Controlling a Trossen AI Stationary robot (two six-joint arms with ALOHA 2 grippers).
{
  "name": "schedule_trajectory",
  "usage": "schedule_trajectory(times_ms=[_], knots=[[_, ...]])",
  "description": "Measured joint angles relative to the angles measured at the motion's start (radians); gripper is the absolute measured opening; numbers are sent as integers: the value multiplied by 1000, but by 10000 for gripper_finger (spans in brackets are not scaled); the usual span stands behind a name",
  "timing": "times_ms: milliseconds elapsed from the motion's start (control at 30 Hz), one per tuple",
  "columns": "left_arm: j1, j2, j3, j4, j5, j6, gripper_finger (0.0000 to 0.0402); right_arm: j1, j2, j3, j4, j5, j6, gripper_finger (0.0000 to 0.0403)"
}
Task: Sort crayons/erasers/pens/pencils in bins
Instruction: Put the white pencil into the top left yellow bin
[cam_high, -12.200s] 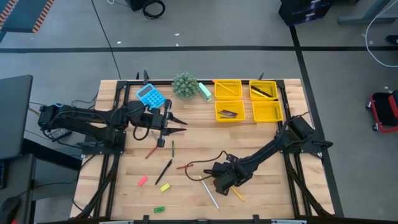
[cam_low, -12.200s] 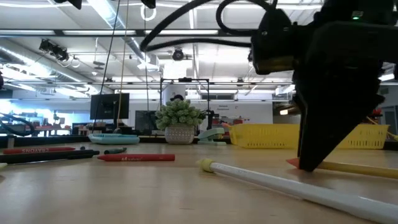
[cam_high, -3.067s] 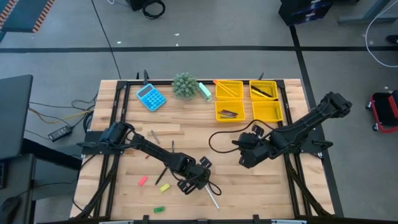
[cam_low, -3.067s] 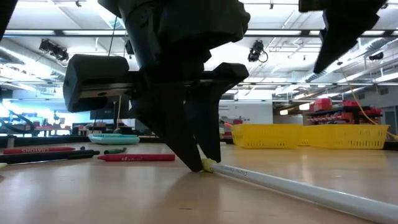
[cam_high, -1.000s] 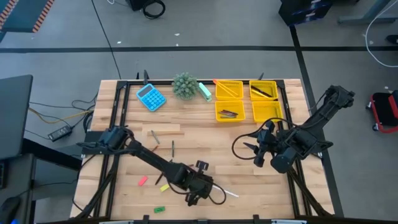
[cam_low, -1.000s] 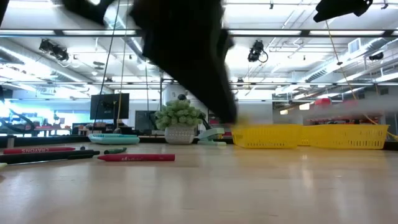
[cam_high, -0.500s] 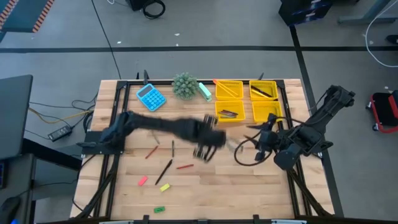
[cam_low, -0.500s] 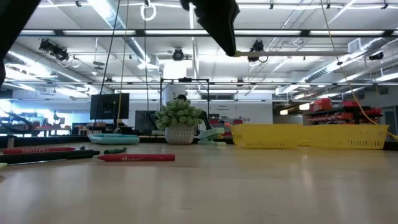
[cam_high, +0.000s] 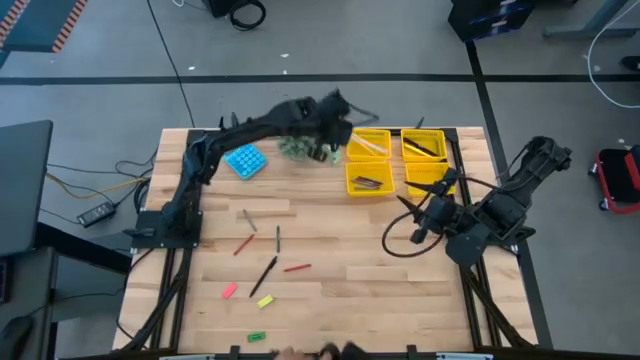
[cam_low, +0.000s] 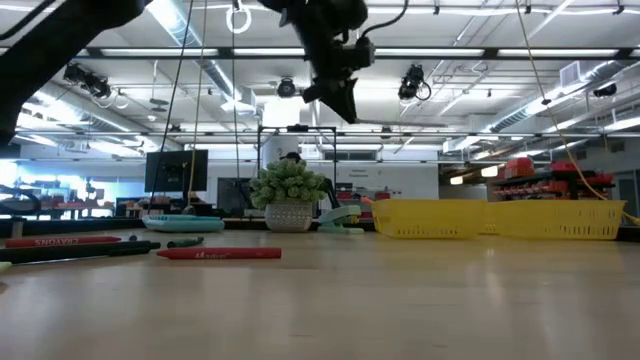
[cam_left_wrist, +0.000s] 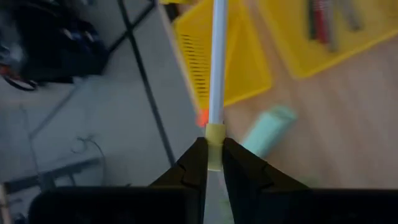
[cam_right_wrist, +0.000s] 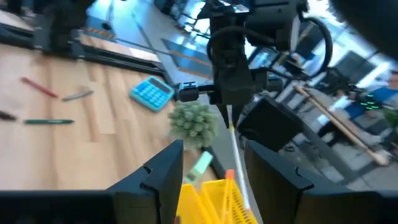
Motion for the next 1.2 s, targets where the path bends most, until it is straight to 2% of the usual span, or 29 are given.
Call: schedule_trajectory(times_ms=[133,233,333,600,733,1200], knots=[[68,31,1,8,10,88,47,-48,0,-1,-1,12,29,177],[92,75,0,-18,-40,132,48,-97,0,-2,-2,17,9,177],[94,120,0,-30,-97,150,51,-151,0,-2,-2,26,-30,177],[85,173,-1,47,-119,166,50,-280,0,-2,-5,20,-54,177],[83,173,0,118,-123,197,51,-296,0,-2,-5,-8,-35,177],[43,201,0,163,-252,271,58,-295,0,-2,-3,-66,86,177]])
